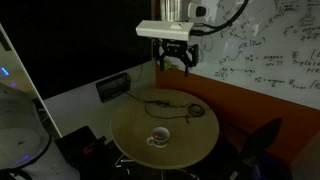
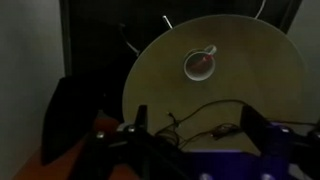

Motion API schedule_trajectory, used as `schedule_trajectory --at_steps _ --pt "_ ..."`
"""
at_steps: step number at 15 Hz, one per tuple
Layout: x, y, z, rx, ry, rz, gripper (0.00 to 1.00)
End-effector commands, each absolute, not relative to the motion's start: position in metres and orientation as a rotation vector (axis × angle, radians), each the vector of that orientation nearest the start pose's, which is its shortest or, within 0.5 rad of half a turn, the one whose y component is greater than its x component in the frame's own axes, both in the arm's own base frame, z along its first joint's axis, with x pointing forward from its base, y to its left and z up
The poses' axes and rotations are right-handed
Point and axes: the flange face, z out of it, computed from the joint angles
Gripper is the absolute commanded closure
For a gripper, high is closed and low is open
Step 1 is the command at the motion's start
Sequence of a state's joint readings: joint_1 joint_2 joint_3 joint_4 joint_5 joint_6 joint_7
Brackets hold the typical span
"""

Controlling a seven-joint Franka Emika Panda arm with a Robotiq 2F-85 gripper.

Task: Put the marker in the mug on the table

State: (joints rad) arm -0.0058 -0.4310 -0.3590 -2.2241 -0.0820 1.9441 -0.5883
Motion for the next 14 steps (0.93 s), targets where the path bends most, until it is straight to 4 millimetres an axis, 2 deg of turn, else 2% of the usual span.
schedule_trajectory --at_steps 1,2,4,6,9,11,14 --pt "0.408 -0.181 0.544 -3.1 -0.42 -0.226 0.0" --pt "0.411 -0.176 0.542 -3.122 -0.284 -0.276 0.0" --pt "0.415 -0.165 0.534 -3.127 -0.131 -0.281 0.0" --pt "0.421 -0.143 0.516 -3.132 0.038 -0.286 0.0" --pt "0.435 -0.1 0.461 -3.135 0.213 -0.197 0.0" --pt "0.446 -0.077 0.414 -3.15 0.311 -0.119 0.0" --pt "0.461 -0.058 0.35 -3.151 0.338 0.018 0.0"
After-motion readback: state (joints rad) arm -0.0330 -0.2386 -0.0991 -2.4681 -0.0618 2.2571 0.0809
